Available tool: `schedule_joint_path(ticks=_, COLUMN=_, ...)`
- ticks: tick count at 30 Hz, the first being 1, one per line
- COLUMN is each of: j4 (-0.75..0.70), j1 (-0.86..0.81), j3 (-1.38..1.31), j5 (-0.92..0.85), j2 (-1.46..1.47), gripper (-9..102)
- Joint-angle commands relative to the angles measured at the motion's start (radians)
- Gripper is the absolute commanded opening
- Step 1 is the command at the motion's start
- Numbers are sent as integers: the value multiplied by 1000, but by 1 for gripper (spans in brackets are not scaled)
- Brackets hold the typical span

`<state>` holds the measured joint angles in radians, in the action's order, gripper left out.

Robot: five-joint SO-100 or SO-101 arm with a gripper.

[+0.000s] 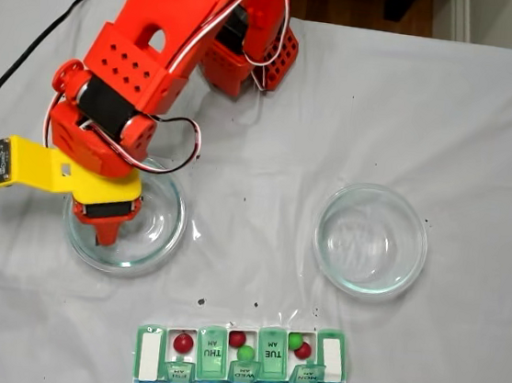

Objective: Sort medicines into box.

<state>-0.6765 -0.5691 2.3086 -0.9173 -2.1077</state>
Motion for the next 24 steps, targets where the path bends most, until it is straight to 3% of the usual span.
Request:
schedule_joint_path(ticks=1, j4=38, j1=3, j3=2, j5=-5, j2=-11, gripper=20)
schedule_joint_path(ticks=18, j4=110, j1=32, j3=28, j5=6, j2=35, gripper=19)
schedule_joint_path(ticks=24, j4=138, j1=41, j3=38, j5=9, j2=43, gripper=9)
